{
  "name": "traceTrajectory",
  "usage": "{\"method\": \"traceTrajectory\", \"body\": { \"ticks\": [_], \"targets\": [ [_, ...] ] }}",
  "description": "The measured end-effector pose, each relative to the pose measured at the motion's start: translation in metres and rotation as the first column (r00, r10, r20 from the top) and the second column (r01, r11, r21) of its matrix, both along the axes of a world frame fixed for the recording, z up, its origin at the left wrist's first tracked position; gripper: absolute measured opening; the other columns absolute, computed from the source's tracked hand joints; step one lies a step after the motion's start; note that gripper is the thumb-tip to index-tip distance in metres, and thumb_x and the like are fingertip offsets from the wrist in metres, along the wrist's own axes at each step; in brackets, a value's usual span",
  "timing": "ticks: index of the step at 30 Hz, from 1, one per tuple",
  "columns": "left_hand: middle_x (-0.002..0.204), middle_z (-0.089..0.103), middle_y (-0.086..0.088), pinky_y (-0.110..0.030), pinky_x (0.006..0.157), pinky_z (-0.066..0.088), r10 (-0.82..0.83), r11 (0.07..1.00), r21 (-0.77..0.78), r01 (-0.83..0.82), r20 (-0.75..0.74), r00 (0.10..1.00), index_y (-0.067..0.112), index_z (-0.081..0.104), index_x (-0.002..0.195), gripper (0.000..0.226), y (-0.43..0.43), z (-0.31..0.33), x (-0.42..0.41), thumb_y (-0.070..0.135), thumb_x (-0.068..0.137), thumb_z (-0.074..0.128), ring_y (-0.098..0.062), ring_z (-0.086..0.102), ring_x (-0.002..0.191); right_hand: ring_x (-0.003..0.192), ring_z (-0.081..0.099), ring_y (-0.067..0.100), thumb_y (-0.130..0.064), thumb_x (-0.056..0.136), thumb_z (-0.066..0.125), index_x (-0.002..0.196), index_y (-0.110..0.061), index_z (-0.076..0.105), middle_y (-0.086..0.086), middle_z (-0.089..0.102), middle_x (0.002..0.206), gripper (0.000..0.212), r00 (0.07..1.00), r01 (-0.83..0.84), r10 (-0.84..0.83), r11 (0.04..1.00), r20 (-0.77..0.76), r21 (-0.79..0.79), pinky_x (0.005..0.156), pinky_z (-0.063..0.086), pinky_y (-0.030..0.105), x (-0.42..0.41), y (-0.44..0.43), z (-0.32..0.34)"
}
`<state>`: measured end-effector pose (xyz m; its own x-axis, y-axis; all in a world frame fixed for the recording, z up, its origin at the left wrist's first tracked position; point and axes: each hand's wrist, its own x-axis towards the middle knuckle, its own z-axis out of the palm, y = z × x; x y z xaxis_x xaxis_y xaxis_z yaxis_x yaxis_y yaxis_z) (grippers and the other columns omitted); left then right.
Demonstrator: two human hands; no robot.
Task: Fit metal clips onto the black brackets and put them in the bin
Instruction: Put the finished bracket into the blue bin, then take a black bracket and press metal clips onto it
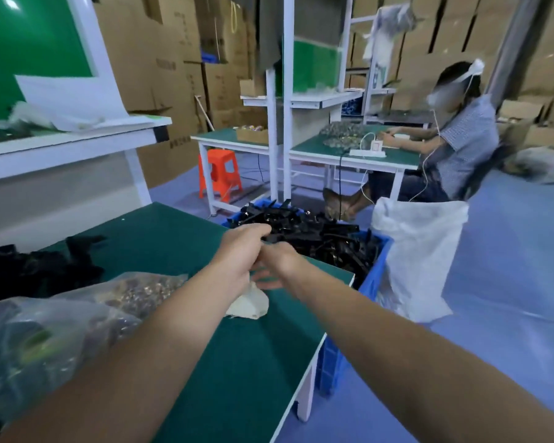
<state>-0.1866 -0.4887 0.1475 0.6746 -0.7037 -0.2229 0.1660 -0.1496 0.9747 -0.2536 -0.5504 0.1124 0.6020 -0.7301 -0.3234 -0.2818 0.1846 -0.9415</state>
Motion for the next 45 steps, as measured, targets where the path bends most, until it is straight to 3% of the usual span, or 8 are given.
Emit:
{"method": "traceTrajectory", "body": {
  "ticks": [14, 20, 27, 29, 33, 38, 41, 45],
  "targets": [
    [0.075, 0.078, 0.002, -0.022, 0.06, 0.058, 0.393, 0.918, -0.273, -0.288, 0.532, 0.749, 0.021, 0.082, 0.073, 0.041, 0.216, 0.007, 0.132, -0.011, 0.082, 0.057, -0.01, 0.073, 0.07, 0.066, 0.064, 0.002, -0.022, 0.081, 0.058, 0.073, -0.036, 0.075, -0.014, 0.072, 0.068, 0.023, 0.924, -0.291, 0.382, 0.761, 0.037, -0.579, 0.057, 0.046, 0.021, 0.128, 0.188, 0.028],
    [0.08, 0.078, 0.01, -0.043, 0.079, 0.063, 0.585, 0.766, -0.14, -0.628, 0.559, 0.588, 0.03, 0.081, 0.075, 0.038, 0.354, -0.034, 0.196, 0.0, 0.092, 0.062, -0.022, 0.074, 0.082, 0.09, 0.061, 0.022, -0.019, 0.096, 0.057, 0.144, -0.025, 0.055, 0.005, 0.07, 0.119, 0.049, 0.734, -0.563, 0.636, 0.376, -0.237, -0.736, 0.063, 0.047, 0.028, 0.2, 0.28, 0.012],
    [0.093, 0.072, 0.024, 0.0, 0.058, 0.04, 0.384, 0.677, 0.289, -0.677, 0.645, 0.66, 0.041, 0.076, 0.109, 0.025, 0.462, -0.114, 0.197, 0.028, 0.088, 0.073, 0.003, 0.067, 0.081, 0.119, 0.052, 0.03, -0.027, 0.104, 0.055, 0.164, -0.018, 0.011, 0.008, 0.024, 0.166, 0.075, 0.602, -0.776, 0.628, 0.318, -0.492, -0.544, 0.082, 0.041, 0.037, 0.281, 0.319, -0.024],
    [0.102, 0.069, 0.028, -0.001, 0.067, 0.042, 0.338, 0.702, 0.346, -0.623, 0.609, 0.718, 0.041, 0.074, 0.115, 0.03, 0.47, -0.129, 0.19, 0.035, 0.085, 0.076, 0.003, 0.066, 0.084, 0.128, 0.052, 0.032, -0.029, 0.104, 0.056, 0.165, -0.021, 0.005, 0.01, 0.025, 0.164, 0.079, 0.606, -0.779, 0.629, 0.346, -0.487, -0.522, 0.083, 0.047, 0.039, 0.301, 0.329, -0.027],
    [0.134, 0.059, 0.023, -0.015, 0.103, 0.032, 0.231, 0.715, 0.332, -0.616, 0.719, 0.655, 0.04, 0.077, 0.114, 0.028, 0.473, -0.149, 0.185, 0.038, 0.087, 0.076, -0.003, 0.049, 0.129, 0.065, 0.052, 0.02, -0.019, 0.101, 0.055, 0.164, -0.026, 0.002, 0.008, 0.063, 0.097, 0.083, 0.712, -0.689, 0.635, 0.547, -0.302, -0.475, 0.054, 0.04, 0.033, 0.345, 0.349, -0.035],
    [0.122, 0.069, 0.023, -0.018, 0.098, 0.042, 0.239, 0.724, 0.257, -0.64, 0.778, 0.582, 0.04, 0.082, 0.098, 0.013, 0.472, -0.152, 0.181, 0.032, 0.09, 0.074, 0.003, 0.055, 0.116, 0.069, 0.051, 0.02, -0.016, 0.099, 0.06, 0.16, -0.018, 0.022, 0.009, 0.059, 0.108, 0.071, 0.918, -0.394, 0.37, 0.892, -0.143, -0.223, 0.063, 0.056, 0.037, 0.392, 0.352, -0.047],
    [0.106, 0.073, 0.023, -0.019, 0.093, 0.049, 0.2, 0.724, 0.211, -0.657, 0.847, 0.492, 0.033, 0.082, 0.094, 0.01, 0.469, -0.155, 0.176, 0.029, 0.09, 0.074, 0.005, 0.057, 0.107, 0.082, 0.063, 0.025, -0.026, 0.093, 0.074, 0.139, -0.01, 0.056, 0.011, 0.066, 0.101, 0.052, 0.925, -0.37, 0.363, 0.928, -0.112, -0.045, 0.085, 0.06, 0.042, 0.409, 0.35, -0.065],
    [0.109, 0.07, 0.027, 0.003, 0.087, 0.03, 0.171, 0.72, 0.244, -0.65, 0.845, 0.507, 0.035, 0.082, 0.097, 0.014, 0.474, -0.157, 0.176, 0.039, 0.085, 0.075, 0.008, 0.051, 0.112, 0.071, 0.062, 0.025, -0.009, 0.094, 0.07, 0.108, -0.001, 0.072, 0.017, 0.073, 0.096, 0.017, 0.945, -0.325, 0.323, 0.945, -0.051, -0.035, 0.071, 0.061, 0.038, 0.418, 0.345, -0.077]
  ]
}}
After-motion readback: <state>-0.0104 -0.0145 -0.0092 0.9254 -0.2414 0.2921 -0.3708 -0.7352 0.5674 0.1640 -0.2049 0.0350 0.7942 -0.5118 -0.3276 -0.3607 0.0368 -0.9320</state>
